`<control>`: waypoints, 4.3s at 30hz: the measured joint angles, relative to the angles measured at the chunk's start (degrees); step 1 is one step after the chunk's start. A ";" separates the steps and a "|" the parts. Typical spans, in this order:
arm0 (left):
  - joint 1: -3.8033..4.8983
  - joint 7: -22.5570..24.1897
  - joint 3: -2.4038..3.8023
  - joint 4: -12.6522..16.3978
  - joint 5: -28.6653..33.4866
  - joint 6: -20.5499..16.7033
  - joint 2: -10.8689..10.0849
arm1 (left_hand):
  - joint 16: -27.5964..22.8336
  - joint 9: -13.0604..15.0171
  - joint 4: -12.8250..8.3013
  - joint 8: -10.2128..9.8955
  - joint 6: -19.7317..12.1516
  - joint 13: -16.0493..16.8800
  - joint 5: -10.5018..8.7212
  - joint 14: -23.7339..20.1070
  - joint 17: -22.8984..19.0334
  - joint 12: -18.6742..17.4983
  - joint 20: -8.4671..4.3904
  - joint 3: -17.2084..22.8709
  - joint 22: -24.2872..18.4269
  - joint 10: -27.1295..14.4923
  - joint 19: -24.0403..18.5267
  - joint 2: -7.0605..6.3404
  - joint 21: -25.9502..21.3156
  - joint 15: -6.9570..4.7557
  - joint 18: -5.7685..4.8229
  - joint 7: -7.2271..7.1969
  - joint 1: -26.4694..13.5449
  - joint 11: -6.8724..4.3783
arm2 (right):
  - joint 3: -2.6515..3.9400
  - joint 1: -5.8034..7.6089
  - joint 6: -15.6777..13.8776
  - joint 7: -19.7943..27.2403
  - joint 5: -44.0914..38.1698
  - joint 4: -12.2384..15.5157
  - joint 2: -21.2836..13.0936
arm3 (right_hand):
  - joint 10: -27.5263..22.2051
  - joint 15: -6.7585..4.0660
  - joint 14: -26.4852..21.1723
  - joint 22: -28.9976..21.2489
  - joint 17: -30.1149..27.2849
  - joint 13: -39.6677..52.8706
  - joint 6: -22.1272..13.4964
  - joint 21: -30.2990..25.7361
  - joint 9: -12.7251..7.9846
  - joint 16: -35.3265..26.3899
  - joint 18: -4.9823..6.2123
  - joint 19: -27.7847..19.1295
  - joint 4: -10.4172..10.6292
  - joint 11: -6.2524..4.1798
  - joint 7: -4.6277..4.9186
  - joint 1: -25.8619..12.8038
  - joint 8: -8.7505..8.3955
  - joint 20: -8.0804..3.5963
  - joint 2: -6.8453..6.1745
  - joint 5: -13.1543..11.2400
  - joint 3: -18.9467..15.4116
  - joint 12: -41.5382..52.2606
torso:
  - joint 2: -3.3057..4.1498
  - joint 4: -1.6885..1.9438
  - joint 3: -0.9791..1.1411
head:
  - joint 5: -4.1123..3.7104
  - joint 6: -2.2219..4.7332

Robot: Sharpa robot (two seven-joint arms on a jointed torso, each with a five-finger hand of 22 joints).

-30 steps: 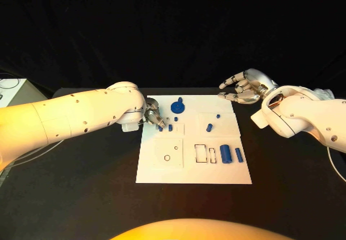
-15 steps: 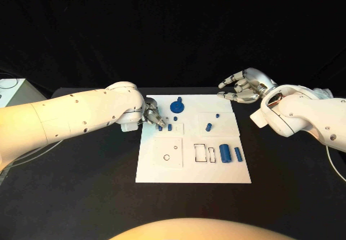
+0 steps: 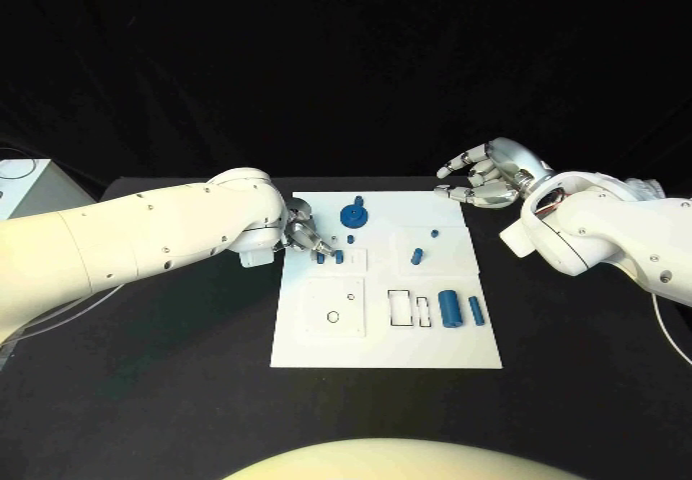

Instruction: Assemble the parts on the task board

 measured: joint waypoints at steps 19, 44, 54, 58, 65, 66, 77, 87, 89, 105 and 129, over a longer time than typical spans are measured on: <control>-0.28 0.75 2.00 2.07 0.57 -4.63 -2.52 | 0.00 0.43 1.81 0.01 -0.90 -2.40 -0.02 0.00 0.00 -1.84 0.00 -1.45 0.00 -1.69 0.00 0.51 -0.86 0.01 0.00 0.79 1.39 0.42 | 0.01 -0.14 -0.01 0.08 0.03 -0.10 -0.01 | 0.00 0.00 0.00 -0.01 0.00 -0.01 0.00 0.00 0.00 0.00 0.00 0.00 0.00 0.00 0.00 0.01 0.00 0.00 -0.01 0.00 0.00 0.00 | -0.04 0.01 0.03 | -0.04 0.33; -4.38 33.31 1.79 3.56 2.03 -25.18 -3.47 | -26.61 -11.17 -4.77 -4.95 -19.69 -30.85 0.04 -25.15 -24.42 -25.61 7.28 3.22 -28.42 -35.53 -33.89 -2.22 -31.87 8.20 7.12 8.05 26.59 9.13 | 0.00 -0.32 -0.77 0.67 0.25 -0.27 -0.22 | -0.21 0.00 0.00 -0.03 0.04 -0.02 0.01 -0.24 0.00 0.00 0.01 0.00 0.00 -0.21 0.00 -0.21 0.00 0.00 0.22 0.00 0.00 -0.23 | -0.04 0.10 0.05 | -0.64 1.57; -4.83 35.22 0.58 -0.30 -7.95 -25.81 0.05 | -21.59 -17.96 -6.45 -6.88 -12.52 -37.92 0.04 -22.76 -26.63 -29.53 7.49 4.89 -26.24 -33.53 -32.80 -2.50 -29.47 8.34 7.13 7.22 26.31 9.21 | 0.00 -0.54 -0.85 0.89 0.37 -0.31 -0.06 | -0.21 0.00 0.00 0.02 0.03 -0.02 0.01 -0.24 0.00 0.00 0.00 0.00 -0.24 -0.21 0.00 -0.21 0.24 0.00 0.22 0.68 0.24 -0.23 | 0.03 -0.08 0.05 | -0.65 2.26; -4.85 34.98 0.50 -1.57 -10.89 -24.90 1.04 | -19.56 -18.91 -6.51 -7.38 -11.35 -38.81 0.04 -21.38 -25.50 -29.75 7.38 4.95 -24.22 -33.12 -31.09 -2.74 -27.66 8.29 7.13 6.65 26.07 9.21 | 0.00 -0.60 -0.85 0.95 0.30 -0.28 -0.04 | -0.21 0.00 0.00 0.02 0.03 -0.02 0.01 -0.24 0.00 0.00 0.00 0.00 -0.24 -0.21 -0.01 -0.21 0.24 0.00 0.21 0.68 0.24 -0.23 | 0.07 -0.11 0.07 | -0.65 2.31; -4.85 33.28 0.46 -3.10 -14.94 -22.55 2.36 | -19.98 -19.81 -6.74 -8.28 -11.35 -39.69 0.04 -23.14 -28.37 -30.44 7.48 4.72 -25.54 -33.35 -32.45 -3.41 -28.62 8.61 7.12 6.65 25.40 9.44 | 0.00 -0.61 -0.87 1.03 0.18 -0.24 -0.05 | -0.21 0.00 0.00 0.01 0.02 0.02 0.01 -0.24 0.00 0.00 0.00 0.00 -0.24 -0.21 -0.01 -0.21 0.24 0.00 0.21 0.68 0.24 -0.23 | 0.08 -0.11 0.16 | -0.76 2.25; -4.85 33.02 0.46 -3.23 -15.29 -22.30 2.50 | -19.98 -19.85 -6.74 -8.28 -11.35 -39.74 0.04 -23.14 -28.38 -30.44 7.48 4.72 -25.52 -33.35 -32.45 -3.40 -28.62 8.61 7.12 6.65 25.41 9.44 | 0.00 -0.61 -0.87 1.03 0.17 -0.24 -0.05 | -0.21 0.00 0.00 0.01 0.02 0.03 0.01 -0.24 0.00 0.00 0.00 0.00 -0.24 -0.21 -0.01 -0.21 0.24 0.00 0.21 0.68 0.23 -0.23 | 0.08 -0.10 0.16 | -0.76 2.24; -4.77 30.15 0.47 -4.39 -18.22 -19.32 3.76 | -18.44 -20.42 -6.90 -8.86 -10.53 -40.06 -0.16 -22.41 -27.04 -30.43 7.68 4.56 -23.65 -33.35 -31.19 -3.40 -27.34 8.59 7.13 6.23 25.40 9.43 | 0.00 -0.62 -0.91 1.07 0.10 -0.19 -0.06 | -0.21 0.00 0.00 0.00 0.02 0.02 0.01 -0.24 0.00 0.00 0.00 0.00 -0.08 -0.21 -0.01 -0.21 0.24 0.00 0.21 0.99 0.39 -0.23 | 0.08 -0.10 0.15 | -0.87 1.95; -4.59 28.28 0.50 -5.41 -19.75 -18.04 4.86 | -17.02 -21.17 -7.69 -9.61 -9.82 -40.35 -0.16 -21.37 -26.31 -29.90 7.49 5.03 -21.98 -33.02 -29.97 -2.76 -25.91 8.30 7.12 6.33 25.58 9.10 | 0.00 -0.63 -0.93 1.07 0.06 -0.15 -0.06 | -0.21 0.00 0.00 0.00 0.01 0.02 0.01 -0.23 0.00 0.00 0.00 0.00 -0.08 -0.21 -0.01 -0.21 0.23 0.00 0.21 0.99 0.40 -0.23 | 0.08 -0.08 0.10 | -1.05 1.97; -4.55 28.08 0.51 -5.47 -19.89 -17.92 4.98 | -17.02 -21.23 -7.86 -9.81 -9.82 -40.42 -0.16 -21.37 -26.31 -29.90 7.49 5.19 -21.85 -33.02 -29.97 -2.60 -25.91 8.30 7.12 6.34 25.75 9.10 | 0.00 -0.63 -0.93 1.07 0.06 -0.15 -0.05 | -0.21 0.00 0.00 -0.01 0.01 0.01 0.01 -0.23 0.00 0.00 0.00 0.00 -0.08 -0.21 -0.01 -0.21 0.23 0.00 0.21 0.99 0.39 -0.23 | 0.08 -0.08 0.10 | -1.08 1.90; -4.33 27.12 0.59 -6.41 -20.28 -16.11 5.76 | -14.14 -21.99 -8.57 -10.37 -7.78 -41.24 -0.39 -18.40 -24.18 -29.33 6.98 5.90 -18.21 -30.77 -26.79 -1.18 -22.40 7.58 7.13 6.54 25.66 8.50 | 0.00 -0.63 -0.92 1.07 0.02 -0.06 -0.04 | -0.21 0.00 0.00 -0.02 0.00 0.01 0.01 -0.23 0.00 0.00 0.00 0.00 -0.08 -0.21 -0.01 -0.21 0.23 0.00 0.21 0.99 0.39 -0.23 | 0.07 -0.07 0.10 | -1.31 1.61; -4.34 27.30 0.58 -6.66 -19.81 -15.81 6.12 | -8.62 -22.53 -11.29 -12.04 -2.11 -44.87 -1.48 -9.80 -16.61 -32.26 5.44 8.53 -10.48 -22.03 -19.06 0.88 -15.48 5.77 5.30 6.20 25.88 6.44 | 0.01 -0.63 -0.91 1.03 -0.06 0.11 -0.08 | -0.20 0.00 0.00 0.02 0.00 0.00 0.01 -0.23 0.00 0.00 0.00 0.00 -0.08 -0.21 -0.01 -0.21 0.23 0.00 0.21 0.98 0.39 -0.23 | 0.02 0.00 0.12 | -1.50 1.42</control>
